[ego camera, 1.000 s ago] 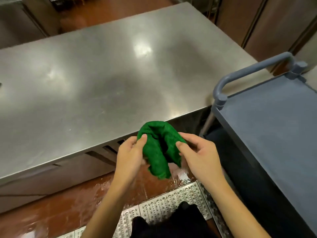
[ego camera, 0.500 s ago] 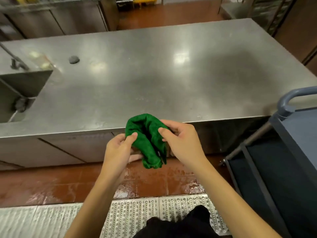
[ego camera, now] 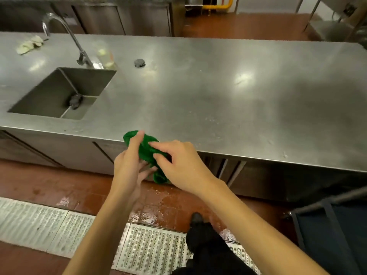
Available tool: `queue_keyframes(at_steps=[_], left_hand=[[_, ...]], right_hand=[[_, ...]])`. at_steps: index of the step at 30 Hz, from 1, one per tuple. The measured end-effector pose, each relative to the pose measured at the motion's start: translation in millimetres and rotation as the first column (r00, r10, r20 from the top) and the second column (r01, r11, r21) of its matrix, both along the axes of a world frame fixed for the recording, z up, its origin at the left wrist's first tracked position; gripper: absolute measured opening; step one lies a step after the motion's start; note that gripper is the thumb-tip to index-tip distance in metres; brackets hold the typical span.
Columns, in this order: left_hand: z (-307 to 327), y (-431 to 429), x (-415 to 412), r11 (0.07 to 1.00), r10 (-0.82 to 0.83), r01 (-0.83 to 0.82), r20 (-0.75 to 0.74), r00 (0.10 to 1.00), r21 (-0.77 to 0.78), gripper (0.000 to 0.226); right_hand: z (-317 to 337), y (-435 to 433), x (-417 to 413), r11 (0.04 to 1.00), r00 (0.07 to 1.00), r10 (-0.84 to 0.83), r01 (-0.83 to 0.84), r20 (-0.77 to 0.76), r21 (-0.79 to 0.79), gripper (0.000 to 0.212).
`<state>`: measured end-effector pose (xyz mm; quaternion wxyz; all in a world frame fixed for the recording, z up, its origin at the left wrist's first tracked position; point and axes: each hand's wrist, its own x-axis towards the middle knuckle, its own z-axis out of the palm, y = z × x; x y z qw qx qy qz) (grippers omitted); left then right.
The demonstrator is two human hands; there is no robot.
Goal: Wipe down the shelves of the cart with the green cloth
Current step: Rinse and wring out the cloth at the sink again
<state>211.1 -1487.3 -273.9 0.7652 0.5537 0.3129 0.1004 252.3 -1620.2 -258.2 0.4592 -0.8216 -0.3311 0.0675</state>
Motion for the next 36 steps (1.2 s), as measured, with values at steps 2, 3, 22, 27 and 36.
queue_keyframes(at_steps=[2, 3, 22, 27, 36], left_hand=[[0.6, 20.7, 11.6, 0.998, 0.053, -0.053, 0.003, 0.999, 0.024, 0.038], [0.5, 32.9, 19.1, 0.995, 0.090, -0.089, -0.007, 0.996, 0.043, 0.031], [17.6, 254.0, 162.6, 0.943, 0.334, -0.332, -0.115, 0.936, 0.039, 0.024], [18.3, 305.1, 189.4, 0.967, 0.255, -0.250, -0.137, 0.957, 0.056, 0.050], [-17.6, 466.0, 224.9, 0.945, 0.325, -0.314, -0.182, 0.928, 0.089, 0.041]], right_hand=[[0.0, 25.7, 9.0, 0.996, 0.994, 0.085, -0.083, 0.072, -0.035, 0.029], [-1.4, 38.3, 15.4, 0.993, 0.989, 0.117, -0.113, 0.086, -0.042, 0.026], [-66.4, 295.3, 221.7, 0.941, 0.382, 0.179, 0.203, -0.907, 0.271, 0.074], [-64.6, 357.0, 241.9, 0.863, 0.146, 0.433, 0.215, -0.889, 0.456, 0.063], [-59.6, 508.5, 270.6, 0.872, 0.404, 0.218, 0.328, -0.888, 0.363, 0.055]])
